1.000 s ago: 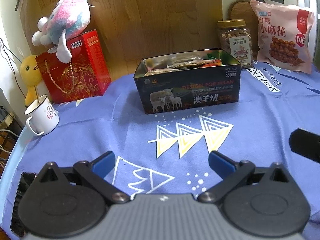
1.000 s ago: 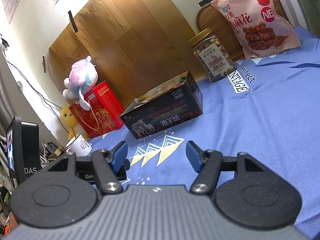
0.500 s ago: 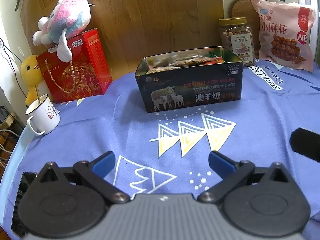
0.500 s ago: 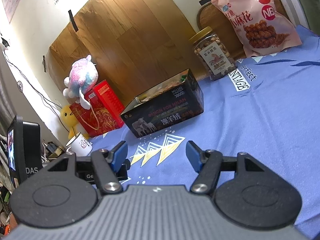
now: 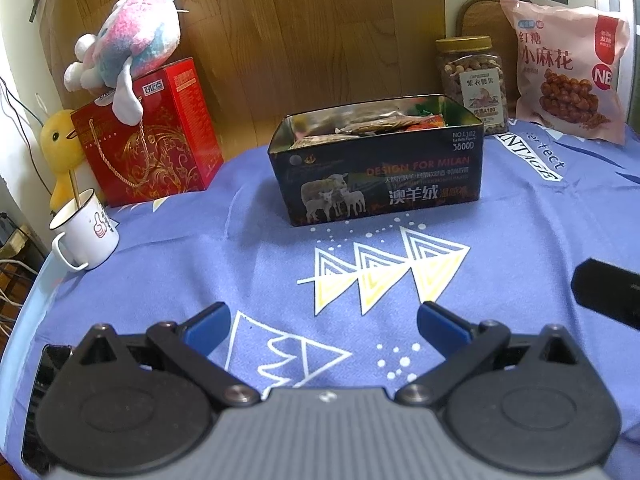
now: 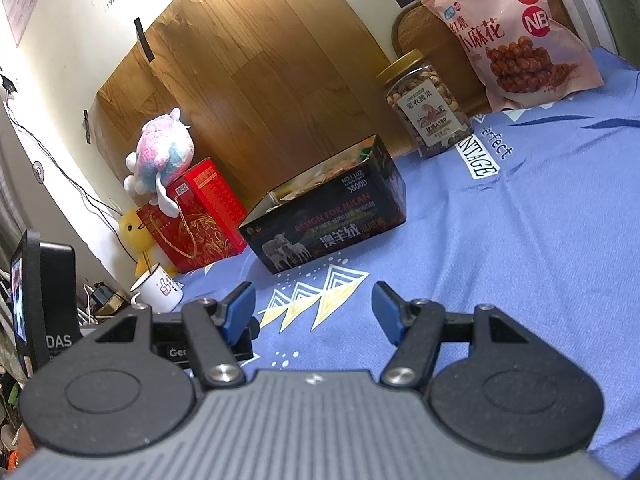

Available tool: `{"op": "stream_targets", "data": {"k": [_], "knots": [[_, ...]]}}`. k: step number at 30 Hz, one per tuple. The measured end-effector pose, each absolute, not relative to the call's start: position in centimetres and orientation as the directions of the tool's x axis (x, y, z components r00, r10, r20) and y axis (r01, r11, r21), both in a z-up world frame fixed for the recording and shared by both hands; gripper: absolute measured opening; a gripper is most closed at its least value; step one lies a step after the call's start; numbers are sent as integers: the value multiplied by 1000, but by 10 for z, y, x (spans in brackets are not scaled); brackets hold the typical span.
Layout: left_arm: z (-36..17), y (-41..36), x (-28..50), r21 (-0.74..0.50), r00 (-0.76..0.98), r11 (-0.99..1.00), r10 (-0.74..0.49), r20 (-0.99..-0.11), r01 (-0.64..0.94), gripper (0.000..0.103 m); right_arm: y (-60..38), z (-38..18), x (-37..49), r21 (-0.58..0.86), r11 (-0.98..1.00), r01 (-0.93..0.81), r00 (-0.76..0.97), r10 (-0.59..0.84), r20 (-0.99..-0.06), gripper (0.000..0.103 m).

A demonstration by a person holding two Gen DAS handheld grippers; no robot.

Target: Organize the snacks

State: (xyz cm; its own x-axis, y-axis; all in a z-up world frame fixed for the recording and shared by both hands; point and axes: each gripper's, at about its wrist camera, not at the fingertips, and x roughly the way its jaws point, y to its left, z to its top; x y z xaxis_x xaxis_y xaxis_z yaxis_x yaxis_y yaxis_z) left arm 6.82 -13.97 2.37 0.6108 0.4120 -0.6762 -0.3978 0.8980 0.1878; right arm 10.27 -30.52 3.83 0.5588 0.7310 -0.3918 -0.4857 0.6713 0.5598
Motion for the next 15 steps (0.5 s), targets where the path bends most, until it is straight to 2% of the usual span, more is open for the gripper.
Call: {"op": "stream_targets", "data": {"k": [15], "knots": [[35, -140, 60, 171, 644, 896, 417, -642, -411, 103, -303, 40, 101, 545, 673, -501, 564, 731, -384, 67]]}}
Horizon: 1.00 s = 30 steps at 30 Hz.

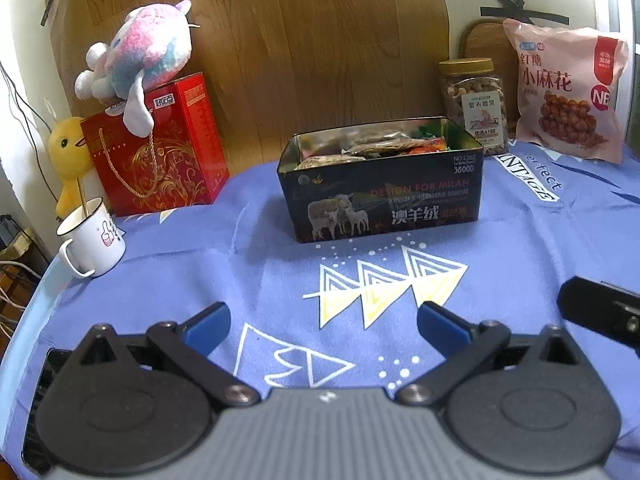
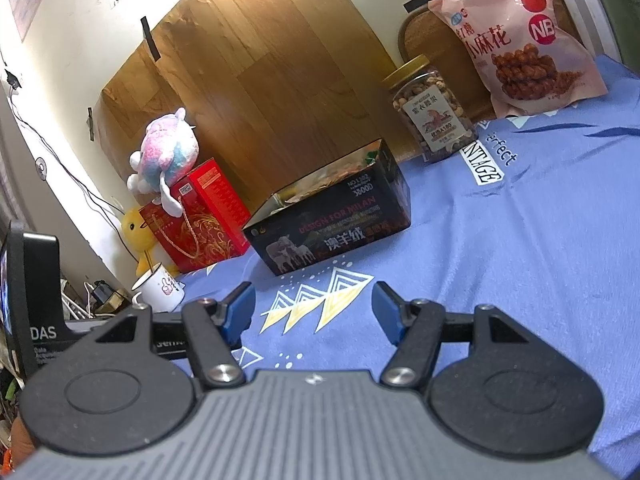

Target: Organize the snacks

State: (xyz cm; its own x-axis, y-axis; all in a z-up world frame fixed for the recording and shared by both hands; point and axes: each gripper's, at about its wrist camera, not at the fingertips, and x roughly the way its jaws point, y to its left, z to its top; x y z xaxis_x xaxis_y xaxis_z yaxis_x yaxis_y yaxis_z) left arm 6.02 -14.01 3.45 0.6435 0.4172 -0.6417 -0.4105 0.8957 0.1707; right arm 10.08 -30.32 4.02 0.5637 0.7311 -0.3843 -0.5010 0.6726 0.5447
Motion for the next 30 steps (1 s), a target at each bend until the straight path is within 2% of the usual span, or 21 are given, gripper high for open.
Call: {"op": "stream_targets", "data": {"k": [30], "knots": [[36, -141, 56, 168, 650, 895, 420, -633, -414, 103, -302, 40, 98, 530, 683, -502, 571, 723, -390, 67]]}}
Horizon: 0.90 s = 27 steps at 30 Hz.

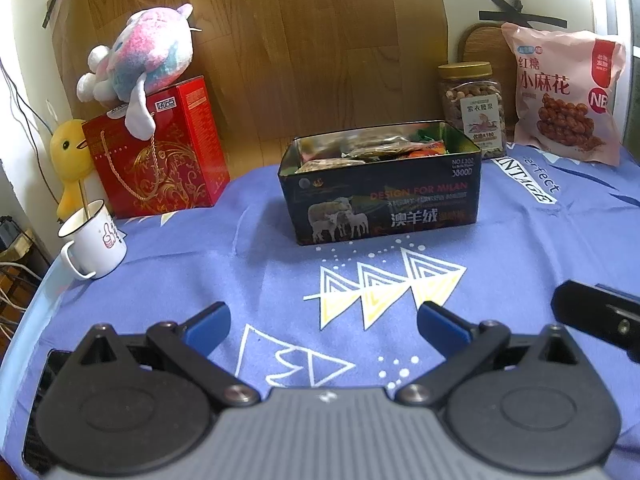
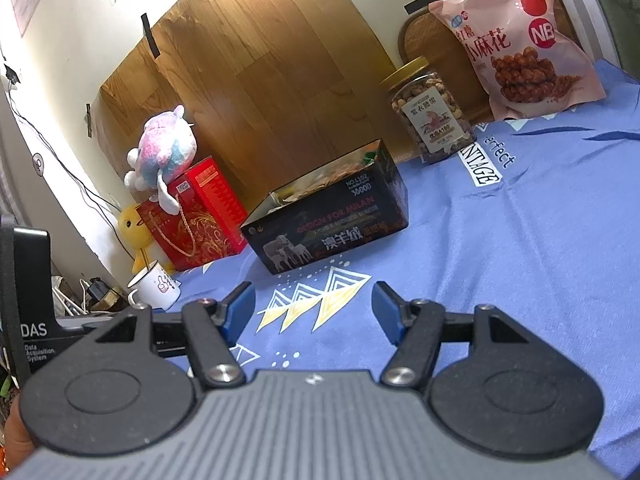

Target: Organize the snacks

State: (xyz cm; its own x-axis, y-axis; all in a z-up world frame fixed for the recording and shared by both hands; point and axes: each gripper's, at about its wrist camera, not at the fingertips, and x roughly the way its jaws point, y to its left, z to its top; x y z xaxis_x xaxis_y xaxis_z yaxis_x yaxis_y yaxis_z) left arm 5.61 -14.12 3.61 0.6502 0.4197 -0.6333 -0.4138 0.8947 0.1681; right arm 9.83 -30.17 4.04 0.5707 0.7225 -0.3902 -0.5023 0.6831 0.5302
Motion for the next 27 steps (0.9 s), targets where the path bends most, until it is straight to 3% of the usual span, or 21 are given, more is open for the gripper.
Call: {"op": "stream_targets", "data": {"k": [27], "knots": [[28, -141, 59, 142, 641, 908, 382, -666, -394, 103, -302, 36, 100, 541, 681, -493, 566, 723, -396, 67]]}}
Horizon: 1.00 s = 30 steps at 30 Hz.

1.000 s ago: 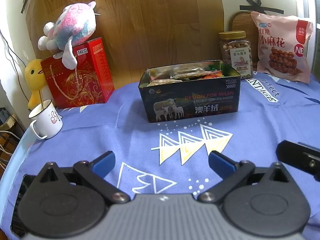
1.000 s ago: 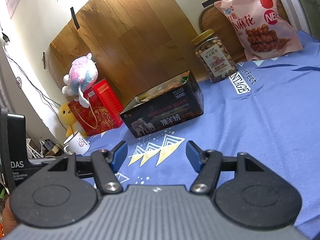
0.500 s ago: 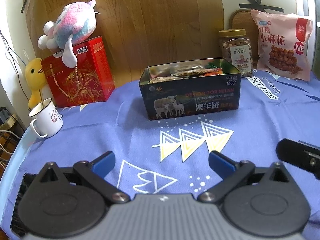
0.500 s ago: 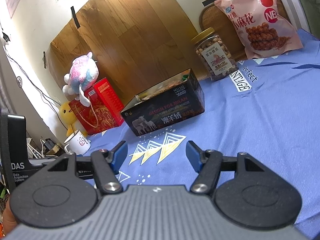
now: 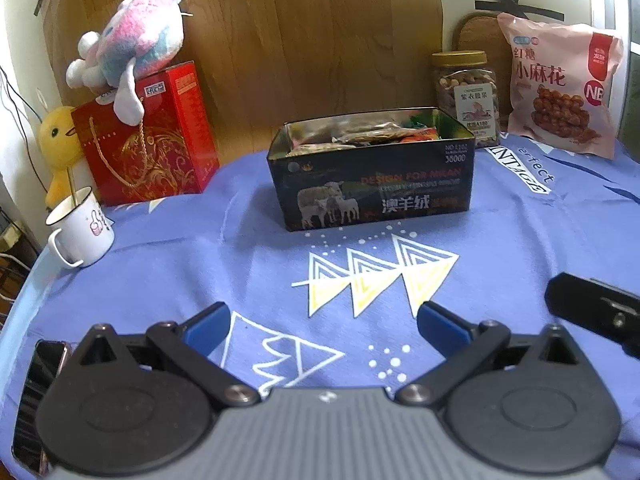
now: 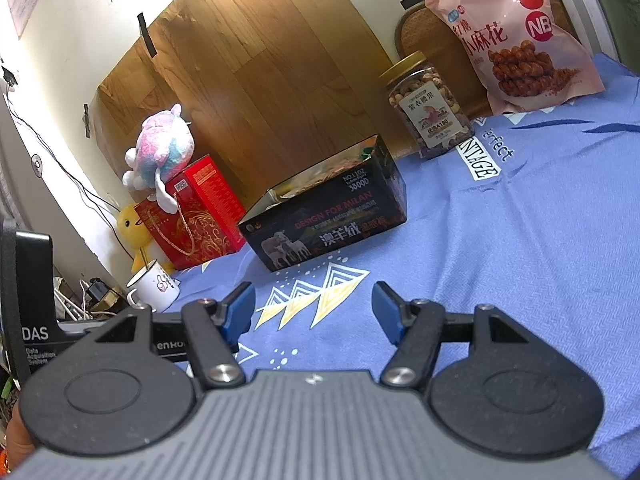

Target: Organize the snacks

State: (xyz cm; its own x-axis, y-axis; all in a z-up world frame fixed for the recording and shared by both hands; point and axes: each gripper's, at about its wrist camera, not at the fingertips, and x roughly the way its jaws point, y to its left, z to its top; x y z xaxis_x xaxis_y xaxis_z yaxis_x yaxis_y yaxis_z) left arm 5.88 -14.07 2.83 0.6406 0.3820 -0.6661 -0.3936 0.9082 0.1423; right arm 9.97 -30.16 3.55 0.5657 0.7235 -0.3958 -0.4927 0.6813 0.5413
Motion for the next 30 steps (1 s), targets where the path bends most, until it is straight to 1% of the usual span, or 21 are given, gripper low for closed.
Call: {"op": "stream_targets", "data": {"k": [30], "knots": [[23, -139, 60, 120, 629, 913, 359, -690, -389, 103, -302, 34, 100, 540, 682, -493, 564, 723, -399, 67]]}}
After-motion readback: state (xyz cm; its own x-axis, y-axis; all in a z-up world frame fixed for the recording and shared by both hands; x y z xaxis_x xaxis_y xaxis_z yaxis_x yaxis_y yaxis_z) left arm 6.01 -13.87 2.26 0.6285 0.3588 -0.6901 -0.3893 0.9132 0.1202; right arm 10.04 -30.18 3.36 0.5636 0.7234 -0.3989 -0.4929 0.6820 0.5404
